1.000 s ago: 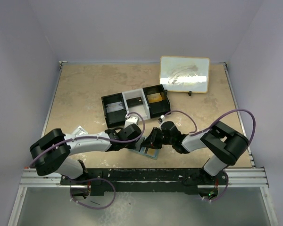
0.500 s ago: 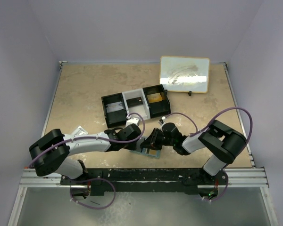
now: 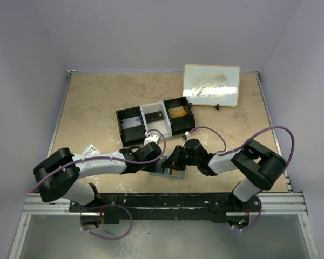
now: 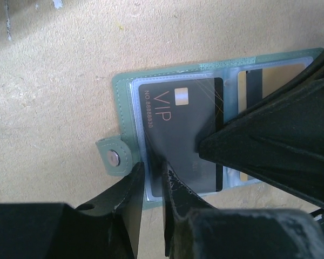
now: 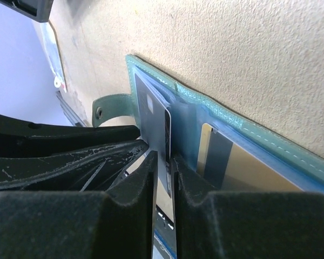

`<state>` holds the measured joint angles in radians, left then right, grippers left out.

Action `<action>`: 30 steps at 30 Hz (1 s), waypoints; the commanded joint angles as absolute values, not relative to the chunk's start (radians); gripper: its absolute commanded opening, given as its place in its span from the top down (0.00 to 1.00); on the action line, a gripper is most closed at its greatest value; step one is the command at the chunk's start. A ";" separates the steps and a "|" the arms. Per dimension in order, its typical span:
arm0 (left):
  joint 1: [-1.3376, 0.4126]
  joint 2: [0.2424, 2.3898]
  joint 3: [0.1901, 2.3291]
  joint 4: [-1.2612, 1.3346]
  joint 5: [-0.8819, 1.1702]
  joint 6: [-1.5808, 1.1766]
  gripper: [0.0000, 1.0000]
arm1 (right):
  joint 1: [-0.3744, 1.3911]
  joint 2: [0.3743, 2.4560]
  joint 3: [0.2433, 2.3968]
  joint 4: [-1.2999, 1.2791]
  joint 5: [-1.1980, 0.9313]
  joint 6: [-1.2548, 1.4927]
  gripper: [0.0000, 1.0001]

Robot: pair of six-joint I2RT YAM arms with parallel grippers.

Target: Take the credit cards out of the card holder

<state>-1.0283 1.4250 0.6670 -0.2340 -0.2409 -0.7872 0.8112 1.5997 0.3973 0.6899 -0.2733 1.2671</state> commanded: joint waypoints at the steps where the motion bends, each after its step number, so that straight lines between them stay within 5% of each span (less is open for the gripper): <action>1: -1.034 1.436 0.670 -0.224 -0.266 -0.807 0.84 | 0.813 1.567 0.381 0.714 -0.270 1.251 0.81; 9: -1.034 1.443 0.671 -0.235 -0.273 -0.808 0.85 | 0.813 1.543 0.353 0.732 -0.286 1.273 0.78; 18: -1.034 1.439 0.668 -0.239 -0.282 -0.810 0.86 | 0.812 1.535 0.340 0.778 -0.296 1.279 0.89; 24: -1.034 1.434 0.673 -0.232 -0.279 -0.807 0.86 | 0.811 1.591 0.384 0.763 -0.302 1.275 0.85; 30: -1.034 1.430 0.666 -0.244 -0.289 -0.808 0.86 | 0.811 1.552 0.330 0.799 -0.270 1.308 0.97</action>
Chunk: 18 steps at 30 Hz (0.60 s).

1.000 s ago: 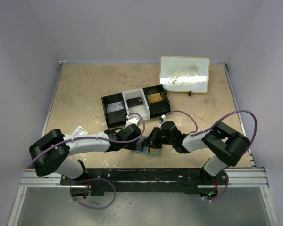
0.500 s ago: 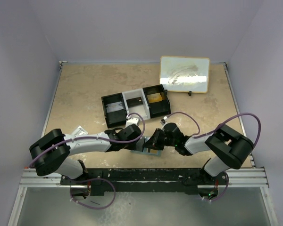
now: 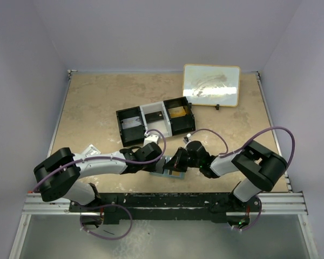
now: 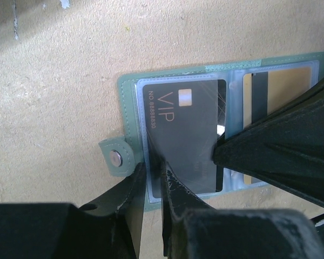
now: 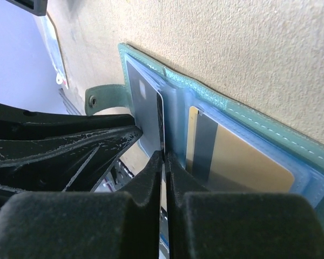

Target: Take the credit cards out of the card holder

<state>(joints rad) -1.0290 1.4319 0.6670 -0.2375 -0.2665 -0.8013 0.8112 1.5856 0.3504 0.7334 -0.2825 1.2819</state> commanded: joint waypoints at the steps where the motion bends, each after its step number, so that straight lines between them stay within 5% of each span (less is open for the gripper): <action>1: -1.034 1.426 0.663 -0.242 -0.291 -0.810 0.87 | 0.811 1.540 0.323 0.796 -0.265 1.307 0.99; 18: -1.034 1.420 0.653 -0.262 -0.311 -0.808 0.87 | 0.777 1.396 0.294 0.659 -0.234 1.265 1.00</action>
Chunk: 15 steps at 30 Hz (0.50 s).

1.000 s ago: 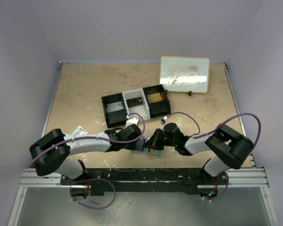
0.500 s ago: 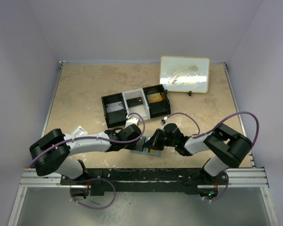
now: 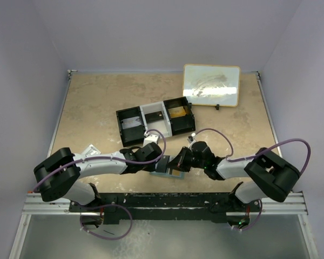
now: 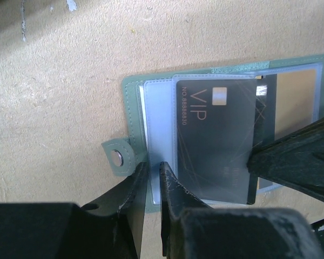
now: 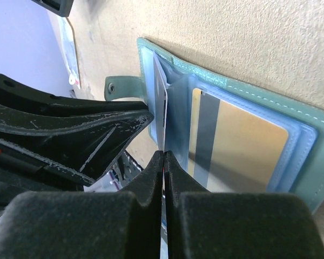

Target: Take the credit cards out of the card holder

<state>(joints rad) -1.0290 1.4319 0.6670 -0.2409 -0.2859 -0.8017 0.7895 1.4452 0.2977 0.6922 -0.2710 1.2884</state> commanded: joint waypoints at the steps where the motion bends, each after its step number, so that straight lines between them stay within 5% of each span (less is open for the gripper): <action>1: -1.034 1.421 0.654 -0.263 -0.311 -0.808 0.87 | 0.775 1.384 0.297 0.647 -0.233 1.259 1.00; 15: -1.034 1.360 0.677 -0.283 -0.330 -0.805 0.87 | 0.763 1.372 0.331 0.523 -0.220 1.198 1.00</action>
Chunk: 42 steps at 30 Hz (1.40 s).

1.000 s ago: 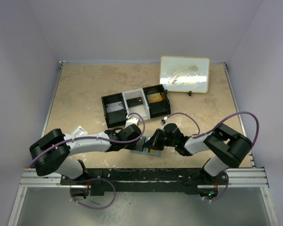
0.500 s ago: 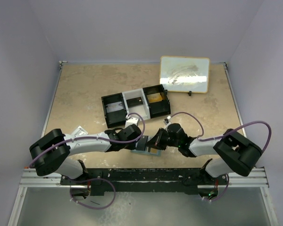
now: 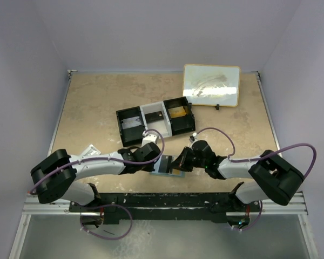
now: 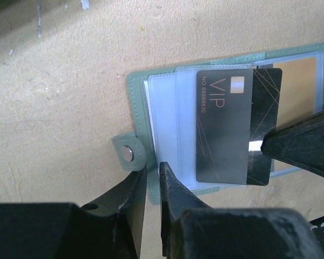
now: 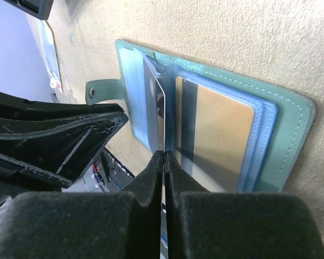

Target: Take the credit cards out of the card holder

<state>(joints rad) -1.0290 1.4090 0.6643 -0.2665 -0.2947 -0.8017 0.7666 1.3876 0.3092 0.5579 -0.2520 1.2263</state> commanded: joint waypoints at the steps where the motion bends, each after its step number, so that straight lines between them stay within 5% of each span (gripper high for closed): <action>1: -1.033 1.352 0.679 -0.289 -0.334 -0.805 0.87 | 0.762 1.366 0.332 0.518 -0.216 1.197 1.00; 14: -1.034 1.303 0.720 -0.199 -0.243 -0.807 0.81 | 0.758 1.361 0.328 0.523 -0.224 1.184 1.00; 32: -1.044 1.504 0.727 -0.283 -0.339 -0.807 0.92 | 0.756 1.346 0.308 0.561 -0.230 1.196 1.00; 39: -1.044 1.499 0.701 -0.268 -0.320 -0.811 0.92 | 0.745 1.379 0.340 0.613 -0.231 1.197 0.81; 42: -1.043 1.499 0.701 -0.261 -0.315 -0.814 0.92 | 0.741 1.424 0.369 0.617 -0.248 1.182 0.79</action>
